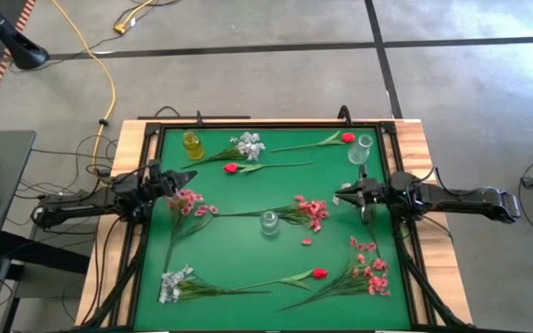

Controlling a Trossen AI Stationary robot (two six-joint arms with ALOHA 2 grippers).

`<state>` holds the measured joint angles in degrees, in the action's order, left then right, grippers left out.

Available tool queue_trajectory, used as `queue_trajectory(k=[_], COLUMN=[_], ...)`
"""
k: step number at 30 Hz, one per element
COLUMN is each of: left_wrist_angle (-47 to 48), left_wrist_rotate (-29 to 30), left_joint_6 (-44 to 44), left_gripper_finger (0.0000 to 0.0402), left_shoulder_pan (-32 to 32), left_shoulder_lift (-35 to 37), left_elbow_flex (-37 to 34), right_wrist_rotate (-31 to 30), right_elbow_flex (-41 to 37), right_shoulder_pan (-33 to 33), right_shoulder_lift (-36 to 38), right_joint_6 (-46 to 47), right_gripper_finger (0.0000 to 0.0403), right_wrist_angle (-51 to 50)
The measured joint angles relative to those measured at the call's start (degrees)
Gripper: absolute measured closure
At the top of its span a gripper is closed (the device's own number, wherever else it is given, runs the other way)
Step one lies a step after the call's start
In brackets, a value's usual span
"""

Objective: Sort flowers into vase by color
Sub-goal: Put the top white flowers into the yellow vase

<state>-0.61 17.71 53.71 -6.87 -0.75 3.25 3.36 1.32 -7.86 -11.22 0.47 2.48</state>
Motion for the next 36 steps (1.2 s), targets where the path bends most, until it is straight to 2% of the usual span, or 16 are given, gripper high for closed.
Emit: queue_trajectory(k=[2, 5, 8, 11, 15, 20, 25, 29, 36], left_wrist_angle=[0.01, -0.07, -0.14, -0.83, -4.72, -2.38, 1.68, 3.07, 6.19], left_wrist_rotate=[0.4, 5.15, 5.66, 5.23, 1.54, 0.44, 2.56, 2.6, 1.76], left_joint_6=[-1.37, -3.57, -4.9, -9.37, -14.7, -23.17, -33.34, -38.97, -44.93], left_gripper_finger=[0.0401, 0.0401, 0.0401, 0.0401, 0.0392, 0.0346, 0.0279, 0.0237, 0.0211], left_shoulder_pan=[-0.05, -0.27, -0.26, -0.26, -0.26, -0.26, -0.26, -0.26, -0.26], left_shoulder_lift=[0.0, 0.0, 0.0, 0.0, 0.0, -2.22, -9.64, -17.8, -33.4], left_elbow_flex=[0.0, 0.02, 0.02, 0.02, 0.37, 5.71, 13.31, 19.82, 32.35], right_wrist_rotate=[-0.47, -2.7, -3.28, -4.12, -8.24, -12.4, -12.44, -12.37, -12.35], right_elbow_flex=[0.0, 0.0, 0.0, 0.99, 4.9, 10.74, 17.33, 25.21, 38.27], right_shoulder_pan=[0.0, -0.07, 0.1, 0.95, 2.33, 3.29, 3.32, 3.34, 3.19], right_shoulder_lift=[-0.01, 0.0, -0.03, -0.73, -4.15, -11.5, -19.64, -25.55, -33.96], right_joint_6=[3.84, 11.56, 16.28, 17.51, 16.92, 15.65, 15.08, 10.57, 4.84], right_gripper_finger=[0.0332, 0.0332, 0.0332, 0.0332, 0.0332, 0.0332, 0.0333, 0.0333, 0.0333], right_wrist_angle=[0.45, 1.24, 2.95, 4.86, 4.52, 3.69, 3.23, 0.87, -3.47])
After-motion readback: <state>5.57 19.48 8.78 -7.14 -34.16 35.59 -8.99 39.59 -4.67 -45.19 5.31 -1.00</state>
